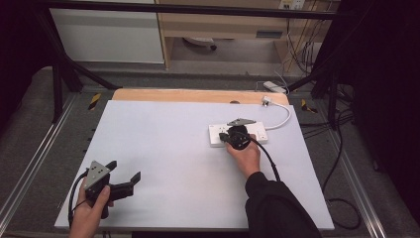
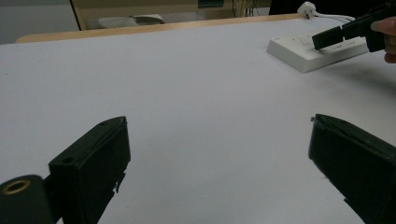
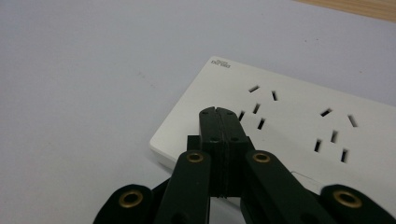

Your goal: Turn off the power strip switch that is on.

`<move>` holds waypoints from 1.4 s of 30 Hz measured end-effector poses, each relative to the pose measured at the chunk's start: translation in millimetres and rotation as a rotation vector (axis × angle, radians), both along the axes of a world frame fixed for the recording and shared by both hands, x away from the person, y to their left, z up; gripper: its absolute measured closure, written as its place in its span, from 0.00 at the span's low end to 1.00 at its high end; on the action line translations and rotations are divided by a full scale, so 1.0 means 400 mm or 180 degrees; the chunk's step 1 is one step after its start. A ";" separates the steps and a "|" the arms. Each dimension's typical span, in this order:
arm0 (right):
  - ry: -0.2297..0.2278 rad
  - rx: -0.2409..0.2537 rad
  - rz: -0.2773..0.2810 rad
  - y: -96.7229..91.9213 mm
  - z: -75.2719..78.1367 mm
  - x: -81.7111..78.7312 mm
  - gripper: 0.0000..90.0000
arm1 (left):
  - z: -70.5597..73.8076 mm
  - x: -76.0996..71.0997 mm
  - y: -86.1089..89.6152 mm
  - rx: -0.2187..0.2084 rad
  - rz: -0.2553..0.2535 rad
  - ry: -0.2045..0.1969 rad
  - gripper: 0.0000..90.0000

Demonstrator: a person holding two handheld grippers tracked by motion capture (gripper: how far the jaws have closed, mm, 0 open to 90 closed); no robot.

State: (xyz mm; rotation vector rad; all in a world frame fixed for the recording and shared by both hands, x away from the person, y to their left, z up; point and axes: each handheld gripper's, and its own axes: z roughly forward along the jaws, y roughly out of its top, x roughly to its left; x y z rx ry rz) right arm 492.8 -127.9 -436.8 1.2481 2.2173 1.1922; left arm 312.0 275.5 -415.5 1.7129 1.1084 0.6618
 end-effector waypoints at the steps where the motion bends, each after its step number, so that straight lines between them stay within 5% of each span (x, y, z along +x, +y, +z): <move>1: -0.0005 0.0004 0.0003 -0.001 -0.001 -0.001 1.00 | 0.000 0.000 0.000 0.0000 0.0000 0.0000 0.06; 42: -0.0004 -0.0041 0.0032 0.003 0.005 0.004 1.00 | 0.001 0.000 0.001 0.0012 0.0015 -0.0010 0.06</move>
